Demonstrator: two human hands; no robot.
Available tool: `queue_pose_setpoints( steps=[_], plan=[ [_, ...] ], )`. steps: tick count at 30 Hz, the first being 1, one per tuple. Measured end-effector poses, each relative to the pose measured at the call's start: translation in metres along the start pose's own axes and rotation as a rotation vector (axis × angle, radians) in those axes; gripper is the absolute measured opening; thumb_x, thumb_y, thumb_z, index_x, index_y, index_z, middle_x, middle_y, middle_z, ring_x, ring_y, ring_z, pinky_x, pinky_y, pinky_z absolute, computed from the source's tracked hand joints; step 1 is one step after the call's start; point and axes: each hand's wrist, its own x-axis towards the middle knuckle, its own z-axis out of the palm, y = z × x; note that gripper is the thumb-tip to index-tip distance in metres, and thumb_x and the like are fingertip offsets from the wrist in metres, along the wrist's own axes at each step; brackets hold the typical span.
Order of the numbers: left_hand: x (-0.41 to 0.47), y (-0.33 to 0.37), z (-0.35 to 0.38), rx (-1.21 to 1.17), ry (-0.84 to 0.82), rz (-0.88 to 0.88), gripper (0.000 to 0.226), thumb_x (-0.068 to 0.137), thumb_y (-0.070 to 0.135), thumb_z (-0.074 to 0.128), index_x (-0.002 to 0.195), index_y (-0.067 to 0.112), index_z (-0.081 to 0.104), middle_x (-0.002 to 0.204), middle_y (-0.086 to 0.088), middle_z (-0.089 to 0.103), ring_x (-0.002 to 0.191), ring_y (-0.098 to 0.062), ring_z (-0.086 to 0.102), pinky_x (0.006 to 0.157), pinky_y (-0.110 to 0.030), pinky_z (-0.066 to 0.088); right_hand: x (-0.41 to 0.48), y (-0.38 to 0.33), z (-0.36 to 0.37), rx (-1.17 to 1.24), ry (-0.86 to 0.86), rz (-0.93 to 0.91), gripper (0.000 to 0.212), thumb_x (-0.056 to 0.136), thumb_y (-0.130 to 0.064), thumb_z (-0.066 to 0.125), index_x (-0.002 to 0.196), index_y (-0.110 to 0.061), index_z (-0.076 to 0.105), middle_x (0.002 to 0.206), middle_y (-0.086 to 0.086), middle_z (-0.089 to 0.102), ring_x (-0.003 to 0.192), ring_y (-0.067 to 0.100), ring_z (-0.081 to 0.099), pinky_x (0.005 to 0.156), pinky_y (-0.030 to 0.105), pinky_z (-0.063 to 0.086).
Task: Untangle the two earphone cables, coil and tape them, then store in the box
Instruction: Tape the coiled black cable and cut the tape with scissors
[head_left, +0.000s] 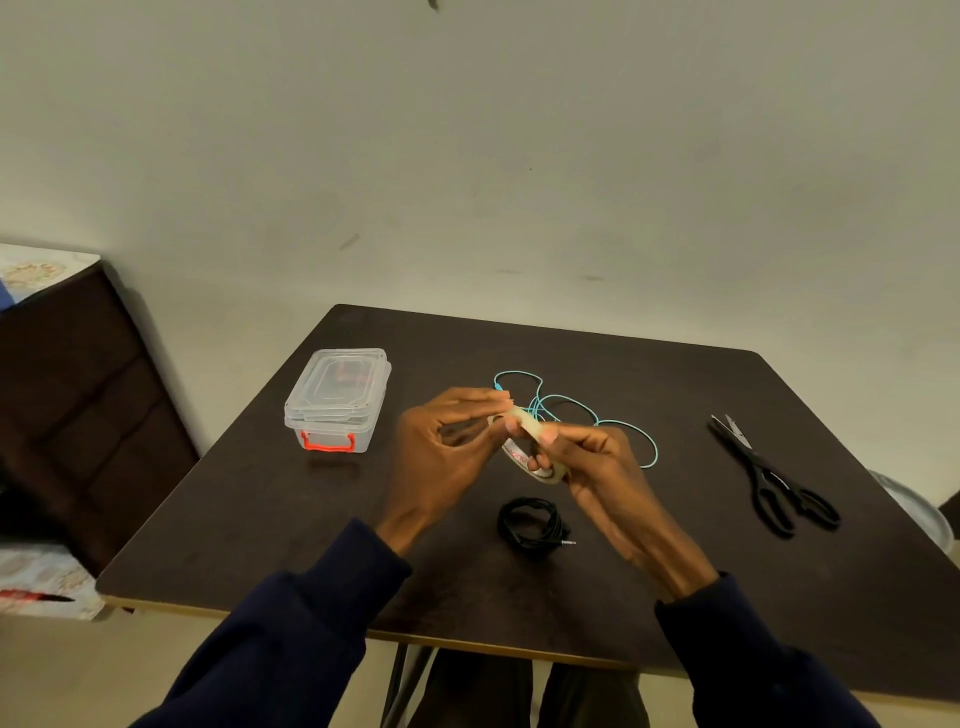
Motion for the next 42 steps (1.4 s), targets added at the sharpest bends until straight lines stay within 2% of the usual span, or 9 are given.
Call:
queue_pose_setpoints(
  steps=[2,5,9,14,19,24,27,33,42],
  plan=[
    [-0.002,0.0,0.004,0.024,0.029,0.016,0.029,0.08,0.029,0.077,0.107,0.016,0.076,0.113,0.004,0.072,0.105,-0.006,0.07,0.086,-0.017,0.055,-0.002,0.001,0.003,-0.106,-0.01,-0.049,0.022,0.092,-0.019,0.066,0.1,-0.002,0.077,0.075,0.01,0.067,0.079,0.018,0.06,0.078,0.032,0.045],
    [-0.002,0.0,0.009,0.054,0.055,0.051,0.022,0.082,0.016,0.08,0.103,0.01,0.078,0.113,0.0,0.072,0.106,-0.013,0.07,0.086,-0.022,0.057,-0.004,-0.002,0.008,-0.19,0.02,-0.111,0.016,0.092,-0.008,0.065,0.102,-0.004,0.077,0.078,0.011,0.071,0.08,0.012,0.064,0.075,0.02,0.05],
    [0.0,0.007,0.011,0.094,0.06,0.077,0.016,0.084,0.011,0.079,0.1,0.01,0.079,0.109,0.0,0.072,0.101,-0.012,0.07,0.083,-0.021,0.057,-0.004,-0.005,0.011,-0.279,0.03,-0.141,0.018,0.088,-0.012,0.07,0.102,-0.005,0.077,0.08,0.001,0.075,0.084,0.01,0.069,0.08,0.023,0.056],
    [0.006,0.002,0.012,0.216,0.069,0.09,0.008,0.086,0.01,0.076,0.095,0.011,0.076,0.098,-0.001,0.071,0.09,-0.01,0.07,0.079,-0.021,0.058,-0.004,-0.005,0.013,-0.316,0.083,-0.14,0.018,0.086,-0.018,0.073,0.103,-0.015,0.078,0.081,0.006,0.077,0.082,0.012,0.071,0.08,0.026,0.058],
    [0.027,0.0,0.004,0.219,0.027,-0.075,0.007,0.091,0.017,0.071,0.091,0.01,0.074,0.087,0.0,0.075,0.081,-0.01,0.072,0.076,-0.031,0.062,-0.007,-0.002,0.009,-0.358,0.118,-0.154,0.012,0.088,-0.014,0.072,0.097,-0.02,0.078,0.078,0.003,0.077,0.074,0.01,0.071,0.071,0.022,0.056],
    [0.055,0.005,0.001,0.046,-0.157,-0.243,0.01,0.092,0.008,0.068,0.092,-0.002,0.071,0.085,-0.013,0.076,0.08,-0.02,0.076,0.075,-0.039,0.063,-0.013,0.003,0.001,-0.3,0.151,-0.148,0.024,0.087,-0.016,0.07,0.106,-0.004,0.076,0.082,0.008,0.077,0.074,0.011,0.071,0.07,0.02,0.054],
    [0.075,0.012,-0.001,-0.058,-0.22,-0.355,0.01,0.093,0.002,0.065,0.095,-0.008,0.069,0.089,-0.018,0.076,0.084,-0.026,0.077,0.078,-0.037,0.063,-0.015,0.005,-0.005,-0.272,0.179,-0.138,0.021,0.088,-0.009,0.07,0.106,-0.001,0.075,0.087,0.01,0.078,0.079,0.011,0.073,0.072,0.019,0.054],
    [0.107,0.015,0.008,-0.086,-0.465,-0.525,0.031,0.095,0.018,0.065,0.106,-0.01,0.067,0.094,-0.018,0.077,0.094,-0.03,0.075,0.083,-0.035,0.062,-0.016,0.006,-0.015,-0.259,0.248,-0.122,0.019,0.089,-0.01,0.069,0.106,-0.003,0.076,0.087,0.009,0.078,0.084,0.013,0.073,0.073,0.019,0.055],
    [0.127,0.013,0.029,-0.07,-0.579,-0.701,0.02,0.097,0.017,0.065,0.102,-0.002,0.068,0.101,-0.021,0.076,0.108,-0.038,0.069,0.093,-0.041,0.058,-0.019,0.007,-0.024,-0.226,0.314,-0.061,0.018,0.089,-0.009,0.069,0.104,-0.003,0.075,0.087,0.008,0.078,0.087,0.015,0.073,0.083,0.031,0.057]
  ],
)
